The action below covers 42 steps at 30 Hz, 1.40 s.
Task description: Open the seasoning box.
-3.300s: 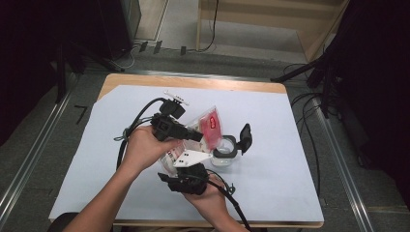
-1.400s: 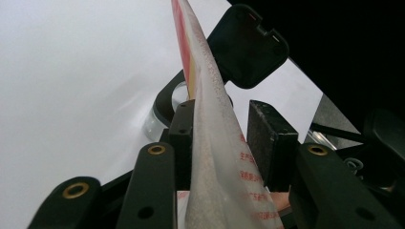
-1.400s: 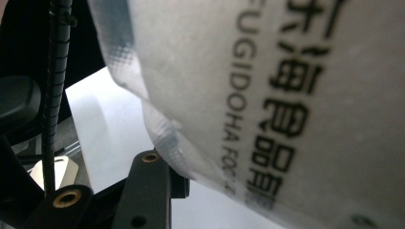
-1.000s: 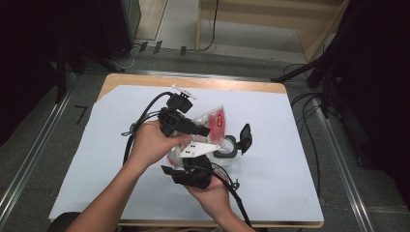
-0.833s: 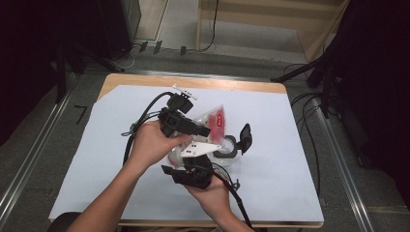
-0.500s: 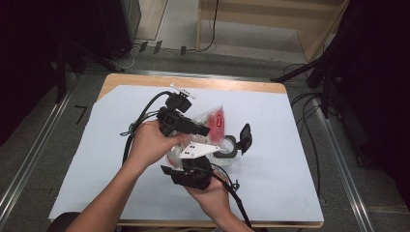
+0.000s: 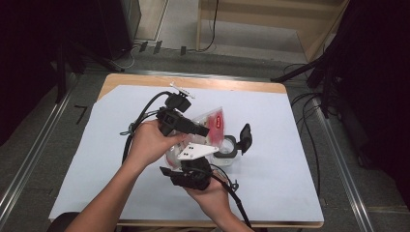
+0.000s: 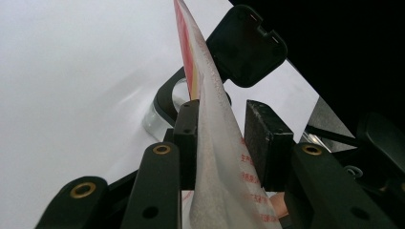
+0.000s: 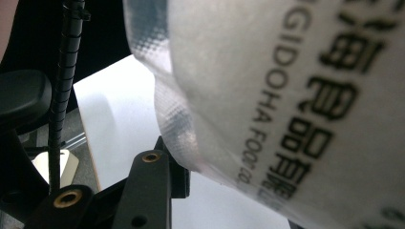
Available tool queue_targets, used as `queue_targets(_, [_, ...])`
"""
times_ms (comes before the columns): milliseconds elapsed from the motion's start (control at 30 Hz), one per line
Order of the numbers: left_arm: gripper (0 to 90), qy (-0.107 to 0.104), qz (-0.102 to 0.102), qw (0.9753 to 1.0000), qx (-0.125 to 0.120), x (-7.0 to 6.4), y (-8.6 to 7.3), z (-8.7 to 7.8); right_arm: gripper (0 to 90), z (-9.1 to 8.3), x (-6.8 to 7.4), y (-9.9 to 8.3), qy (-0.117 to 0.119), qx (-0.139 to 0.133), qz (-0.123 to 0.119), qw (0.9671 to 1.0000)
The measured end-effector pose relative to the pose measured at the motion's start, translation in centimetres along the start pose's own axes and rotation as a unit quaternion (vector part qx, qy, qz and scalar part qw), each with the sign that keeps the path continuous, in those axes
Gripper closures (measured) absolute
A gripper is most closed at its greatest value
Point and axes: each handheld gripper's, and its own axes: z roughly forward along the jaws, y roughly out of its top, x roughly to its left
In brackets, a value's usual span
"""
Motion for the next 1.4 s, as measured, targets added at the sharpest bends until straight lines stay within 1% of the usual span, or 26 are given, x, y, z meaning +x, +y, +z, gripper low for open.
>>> queue_targets(233, [67.4, 0.001, 0.002, 1.0000, -0.001, -0.16, 0.04, 0.04, 64.1, -0.07, -0.04, -0.02, 0.001, 0.000, -0.001, 1.0000])
queue_targets(300, [67.5, 0.001, 0.005, 1.0000, -0.001, -0.17, 0.06, 0.05, 64.0, -0.08, -0.05, -0.03, 0.001, 0.000, -0.004, 1.0000])
queue_targets(333, [67.5, 0.004, 0.005, 1.0000, 0.001, -0.21, 0.09, 0.03, 63.9, -0.06, -0.05, -0.03, -0.001, 0.001, -0.007, 1.0000])
queue_targets(533, [67.6, 0.003, 0.004, 1.0000, -0.003, -0.30, 0.12, 0.07, 63.8, -0.02, -0.03, -0.03, -0.003, 0.003, -0.013, 0.9999])
queue_targets(667, [67.3, 0.005, 0.010, 0.9999, -0.002, -0.37, 0.13, 0.07, 63.9, -0.05, -0.03, -0.03, -0.002, 0.003, -0.013, 0.9999])
queue_targets(900, [67.0, 0.008, 0.013, 0.9999, -0.001, -0.46, 0.21, 0.07, 63.9, 0.01, -0.08, 0.01, 0.002, 0.001, -0.010, 0.9999])
queue_targets(1000, [66.9, 0.006, 0.008, 0.9999, -0.005, -0.65, 0.18, 0.13, 63.9, 0.01, -0.05, -0.01, 0.002, 0.001, -0.010, 0.9999])
queue_targets(1100, [66.7, 0.010, 0.007, 0.9999, -0.005, -0.74, 0.16, 0.12, 63.8, -0.02, -0.05, -0.02, 0.002, 0.002, -0.011, 0.9999])
queue_targets(1233, [66.6, 0.009, 0.009, 0.9999, -0.003, -0.72, 0.15, 0.10, 63.8, -0.02, -0.01, -0.02, 0.002, 0.003, -0.012, 0.9999])
queue_targets(1300, [66.6, 0.006, 0.007, 0.9999, -0.004, -0.70, 0.13, 0.12, 63.9, -0.02, 0.06, -0.03, 0.002, 0.004, -0.013, 0.9999])
queue_targets(1400, [66.6, 0.010, 0.010, 0.9999, -0.002, -0.70, 0.13, 0.08, 63.9, 0.00, 0.08, -0.04, 0.002, 0.003, -0.013, 0.9999])
